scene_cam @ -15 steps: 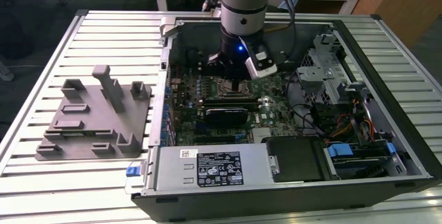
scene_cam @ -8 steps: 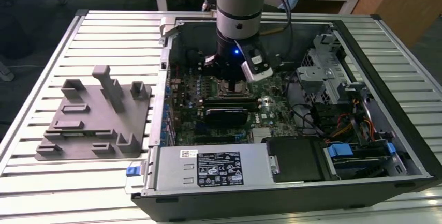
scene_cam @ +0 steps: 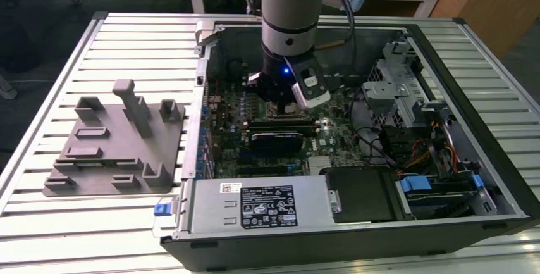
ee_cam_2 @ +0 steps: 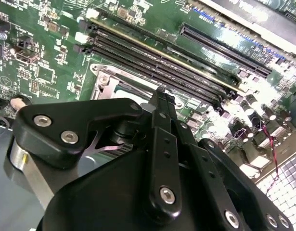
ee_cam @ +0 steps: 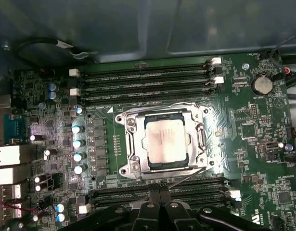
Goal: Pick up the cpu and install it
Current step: 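Install the second cpu locking lever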
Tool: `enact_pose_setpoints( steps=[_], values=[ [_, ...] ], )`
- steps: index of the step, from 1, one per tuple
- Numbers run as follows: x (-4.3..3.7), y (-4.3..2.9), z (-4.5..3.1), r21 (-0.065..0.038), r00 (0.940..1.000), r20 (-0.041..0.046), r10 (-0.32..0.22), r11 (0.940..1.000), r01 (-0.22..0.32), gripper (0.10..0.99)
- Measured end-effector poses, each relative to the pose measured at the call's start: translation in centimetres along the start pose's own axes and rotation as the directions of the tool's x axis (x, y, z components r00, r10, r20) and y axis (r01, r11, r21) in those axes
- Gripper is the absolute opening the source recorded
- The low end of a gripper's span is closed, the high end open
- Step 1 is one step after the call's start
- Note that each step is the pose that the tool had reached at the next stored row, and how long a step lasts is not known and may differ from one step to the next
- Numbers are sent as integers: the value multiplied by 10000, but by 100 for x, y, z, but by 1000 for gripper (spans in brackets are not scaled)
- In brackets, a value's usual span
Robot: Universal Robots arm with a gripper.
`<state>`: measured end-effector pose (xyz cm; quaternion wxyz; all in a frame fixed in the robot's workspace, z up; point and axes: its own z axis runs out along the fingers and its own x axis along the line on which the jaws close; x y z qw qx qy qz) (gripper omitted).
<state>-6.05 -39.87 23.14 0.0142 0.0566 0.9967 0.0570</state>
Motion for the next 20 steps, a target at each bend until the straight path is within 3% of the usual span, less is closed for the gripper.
enact_pose_setpoints(
  steps=[9, 19, 20],
  values=[
    [64, -101, 46, -529, 10000, -60, 17, 9986, -20, 106],
    [87, -216, 120, -982, 9999, -112, 30, 9952, -41, 106],
    [101, -234, 149, -1117, 9999, -127, 32, 9937, -46, 106]
  ],
)
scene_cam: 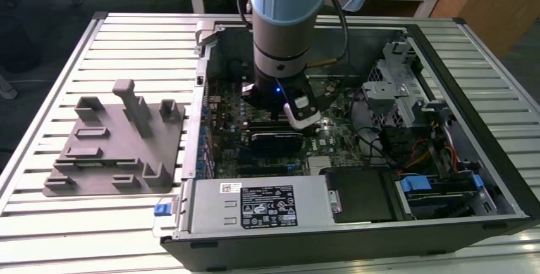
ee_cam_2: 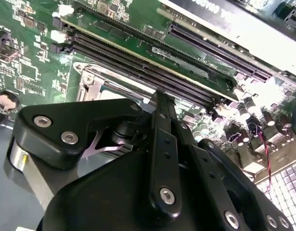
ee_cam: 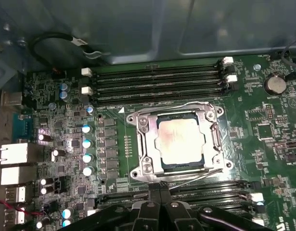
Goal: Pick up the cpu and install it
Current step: 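Install the second cpu locking lever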
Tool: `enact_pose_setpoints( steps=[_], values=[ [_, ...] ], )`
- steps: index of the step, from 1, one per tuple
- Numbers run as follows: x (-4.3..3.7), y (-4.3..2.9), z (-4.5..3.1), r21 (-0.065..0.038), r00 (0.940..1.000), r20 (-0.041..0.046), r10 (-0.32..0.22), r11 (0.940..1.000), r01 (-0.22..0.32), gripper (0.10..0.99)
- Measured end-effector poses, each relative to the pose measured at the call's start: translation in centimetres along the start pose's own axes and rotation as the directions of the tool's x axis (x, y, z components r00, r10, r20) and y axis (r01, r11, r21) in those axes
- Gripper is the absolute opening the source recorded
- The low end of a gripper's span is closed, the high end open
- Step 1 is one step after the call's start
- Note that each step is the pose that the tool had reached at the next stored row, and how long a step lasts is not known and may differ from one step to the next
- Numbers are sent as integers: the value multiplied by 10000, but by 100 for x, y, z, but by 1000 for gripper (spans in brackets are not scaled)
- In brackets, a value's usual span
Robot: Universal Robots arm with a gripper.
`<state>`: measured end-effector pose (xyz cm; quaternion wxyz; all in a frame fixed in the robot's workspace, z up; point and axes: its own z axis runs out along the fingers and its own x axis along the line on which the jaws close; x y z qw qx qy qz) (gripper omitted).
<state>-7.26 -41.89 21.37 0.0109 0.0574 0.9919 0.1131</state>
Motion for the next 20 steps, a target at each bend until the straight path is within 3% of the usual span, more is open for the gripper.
enact_pose_setpoints(
  steps=[5, 13, 17, 20],
  values=[
    [39, -27, 28, -340, 10000, -39, 9, 9994, -10, 106],
    [61, -103, 68, -646, 10000, -74, 17, 9979, -22, 106],
    [81, -121, 89, -929, 9999, -106, 23, 9957, -33, 106],
    [98, -140, 108, -1036, 9999, -120, 26, 9946, -38, 106]
  ],
)
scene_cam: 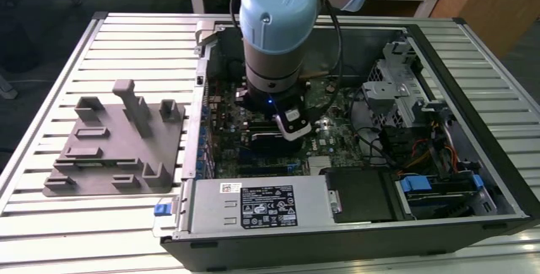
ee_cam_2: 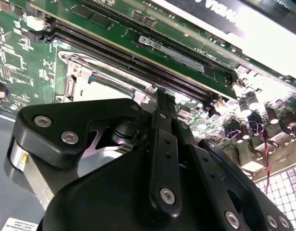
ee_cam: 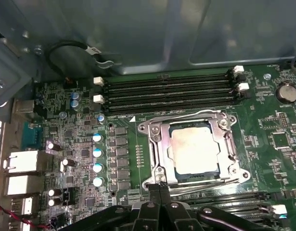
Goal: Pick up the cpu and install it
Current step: 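Install the second cpu locking lever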
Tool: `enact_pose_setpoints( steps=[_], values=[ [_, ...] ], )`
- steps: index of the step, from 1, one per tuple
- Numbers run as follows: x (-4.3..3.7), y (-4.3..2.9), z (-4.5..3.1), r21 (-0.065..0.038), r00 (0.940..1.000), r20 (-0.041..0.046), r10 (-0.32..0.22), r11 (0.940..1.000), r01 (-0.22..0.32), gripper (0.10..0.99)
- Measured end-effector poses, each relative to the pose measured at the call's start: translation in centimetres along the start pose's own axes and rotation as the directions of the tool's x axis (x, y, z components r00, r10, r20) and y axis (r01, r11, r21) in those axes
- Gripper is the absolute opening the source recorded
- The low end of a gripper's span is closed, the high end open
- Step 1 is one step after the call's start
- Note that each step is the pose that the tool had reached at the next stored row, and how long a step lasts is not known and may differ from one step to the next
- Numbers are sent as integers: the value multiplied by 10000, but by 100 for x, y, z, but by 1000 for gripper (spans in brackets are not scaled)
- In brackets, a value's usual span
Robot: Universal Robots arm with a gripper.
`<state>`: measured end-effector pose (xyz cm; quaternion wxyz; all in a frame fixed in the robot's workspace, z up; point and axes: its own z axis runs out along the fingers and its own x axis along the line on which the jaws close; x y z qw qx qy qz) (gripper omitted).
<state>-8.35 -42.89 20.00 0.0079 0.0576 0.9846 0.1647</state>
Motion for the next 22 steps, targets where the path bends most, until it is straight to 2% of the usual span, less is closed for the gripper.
enact_pose_setpoints(
  steps=[9, 16, 22],
  values=[
    [45, -45, 57, -230, 10000, -24, 9, 9997, -10, 106],
    [70, -64, 99, -284, 10000, -32, 11, 9996, -11, 106],
    [81, -77, 134, -371, 10000, -40, 15, 9993, -16, 106]
  ],
)
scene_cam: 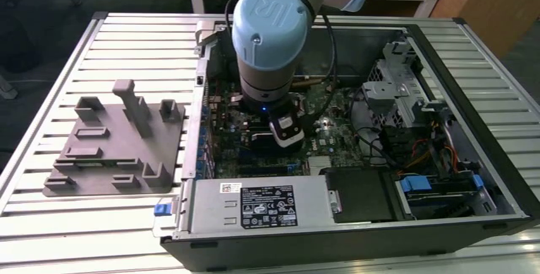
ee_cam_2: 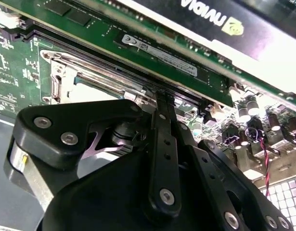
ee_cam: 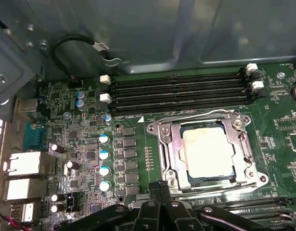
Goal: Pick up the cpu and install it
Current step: 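Install the second cpu locking lever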
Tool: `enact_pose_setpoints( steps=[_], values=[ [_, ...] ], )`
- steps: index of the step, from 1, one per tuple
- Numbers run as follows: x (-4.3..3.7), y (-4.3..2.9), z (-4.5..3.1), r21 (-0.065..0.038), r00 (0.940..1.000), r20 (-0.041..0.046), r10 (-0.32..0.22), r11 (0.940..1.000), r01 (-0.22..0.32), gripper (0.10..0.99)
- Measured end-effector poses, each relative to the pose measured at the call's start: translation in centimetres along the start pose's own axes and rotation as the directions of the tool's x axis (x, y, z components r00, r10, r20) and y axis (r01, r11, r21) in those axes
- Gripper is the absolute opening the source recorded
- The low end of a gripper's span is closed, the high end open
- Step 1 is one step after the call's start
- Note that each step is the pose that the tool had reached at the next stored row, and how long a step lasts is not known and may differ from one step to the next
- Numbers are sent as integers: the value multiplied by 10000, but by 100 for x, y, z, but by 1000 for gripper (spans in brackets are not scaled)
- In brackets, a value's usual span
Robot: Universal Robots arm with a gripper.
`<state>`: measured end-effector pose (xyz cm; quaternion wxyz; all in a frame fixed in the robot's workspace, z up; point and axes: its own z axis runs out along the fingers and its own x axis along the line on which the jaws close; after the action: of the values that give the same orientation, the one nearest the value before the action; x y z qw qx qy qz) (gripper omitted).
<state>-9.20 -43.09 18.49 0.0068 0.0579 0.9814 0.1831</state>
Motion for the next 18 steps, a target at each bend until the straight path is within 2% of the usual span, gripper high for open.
enact_pose_setpoints(
  steps=[7, 18],
  values=[
    [5, -6, 13, -17, 10000, -3, -1, 10000, 1, 106],
    [5, 8, -22, -4, 10000, -1, -1, 10000, 1, 106]
  ],
)
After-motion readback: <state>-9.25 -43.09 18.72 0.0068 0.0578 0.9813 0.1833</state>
